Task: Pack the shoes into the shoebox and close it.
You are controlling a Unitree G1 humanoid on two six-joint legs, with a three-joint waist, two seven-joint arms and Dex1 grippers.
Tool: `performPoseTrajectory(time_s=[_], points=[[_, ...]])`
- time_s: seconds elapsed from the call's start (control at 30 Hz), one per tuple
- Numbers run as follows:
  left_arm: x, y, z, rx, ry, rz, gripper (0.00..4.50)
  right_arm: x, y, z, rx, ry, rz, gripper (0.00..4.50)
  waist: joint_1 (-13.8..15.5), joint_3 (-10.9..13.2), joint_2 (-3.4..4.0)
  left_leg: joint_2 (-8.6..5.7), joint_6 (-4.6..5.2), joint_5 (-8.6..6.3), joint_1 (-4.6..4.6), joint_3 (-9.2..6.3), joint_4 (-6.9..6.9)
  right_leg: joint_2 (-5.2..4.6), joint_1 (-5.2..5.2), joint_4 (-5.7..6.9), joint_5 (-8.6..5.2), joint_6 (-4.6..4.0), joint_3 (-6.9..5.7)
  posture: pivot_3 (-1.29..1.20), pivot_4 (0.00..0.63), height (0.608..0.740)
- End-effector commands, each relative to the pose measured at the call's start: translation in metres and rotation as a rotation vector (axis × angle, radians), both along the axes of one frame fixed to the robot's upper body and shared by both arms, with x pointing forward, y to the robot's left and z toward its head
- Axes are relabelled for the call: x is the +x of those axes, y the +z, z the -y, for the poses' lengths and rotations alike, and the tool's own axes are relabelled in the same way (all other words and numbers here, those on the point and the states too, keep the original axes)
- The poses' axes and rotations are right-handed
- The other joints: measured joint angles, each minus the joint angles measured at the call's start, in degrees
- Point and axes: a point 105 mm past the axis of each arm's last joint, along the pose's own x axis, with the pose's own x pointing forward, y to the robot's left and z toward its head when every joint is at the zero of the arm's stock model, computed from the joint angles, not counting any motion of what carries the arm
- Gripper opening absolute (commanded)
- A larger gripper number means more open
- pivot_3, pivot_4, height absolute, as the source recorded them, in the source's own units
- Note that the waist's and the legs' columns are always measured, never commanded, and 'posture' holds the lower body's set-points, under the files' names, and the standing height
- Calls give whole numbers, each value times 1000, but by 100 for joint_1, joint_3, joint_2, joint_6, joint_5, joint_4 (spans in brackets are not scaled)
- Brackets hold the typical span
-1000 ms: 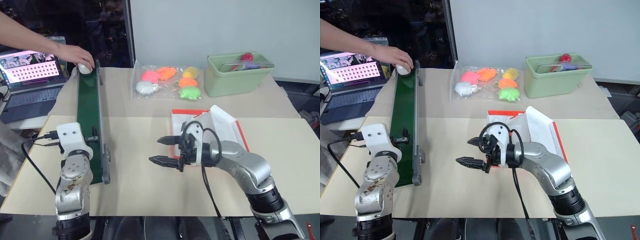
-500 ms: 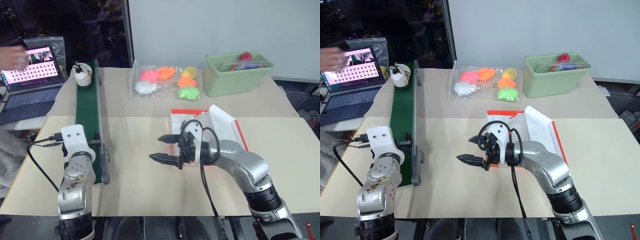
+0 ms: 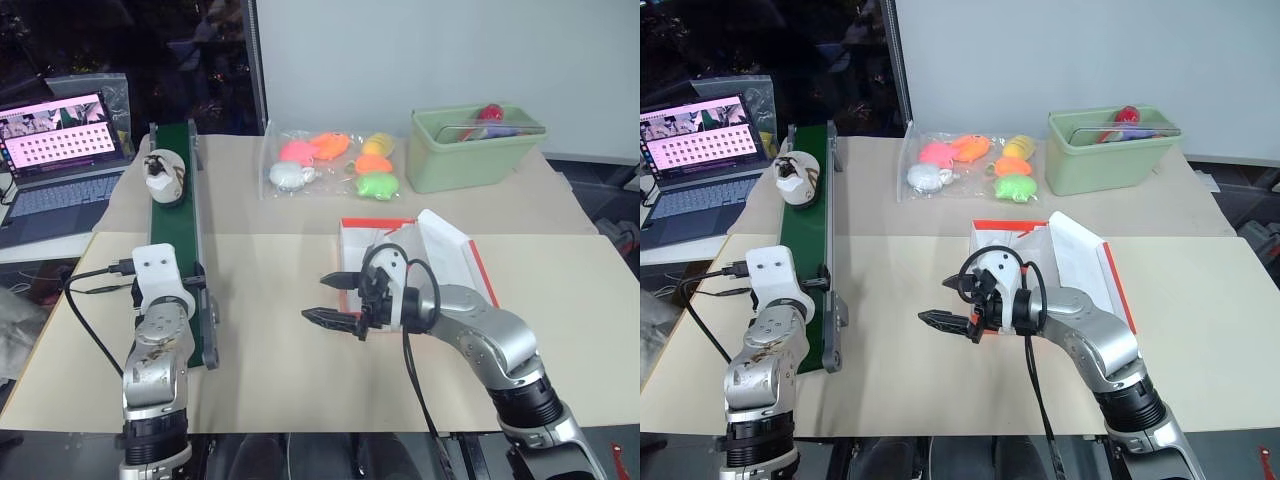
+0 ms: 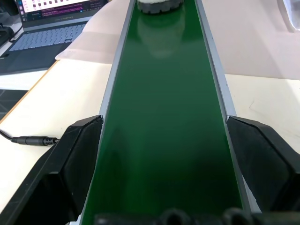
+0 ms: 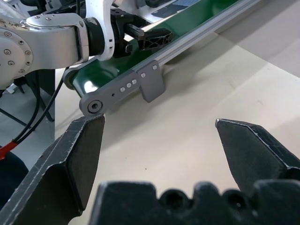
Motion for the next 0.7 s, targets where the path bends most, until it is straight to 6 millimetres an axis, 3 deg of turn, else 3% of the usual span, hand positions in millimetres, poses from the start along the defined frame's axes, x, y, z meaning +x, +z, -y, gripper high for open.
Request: performPoseTrajectory(time_s=[0.03,0.7], points=[[3,15,-1,20,3,58,4500,0,14,0,37,-4,68,4457,2,0,0,0,0,0,0,0,0,0,0,0,0,0,0,0,150,729],[2,15,-11,46,46,56,4500,6,18,2,51,-27,86,4457,3,0,0,0,0,0,0,0,0,0,0,0,0,0,0,0,150,729]])
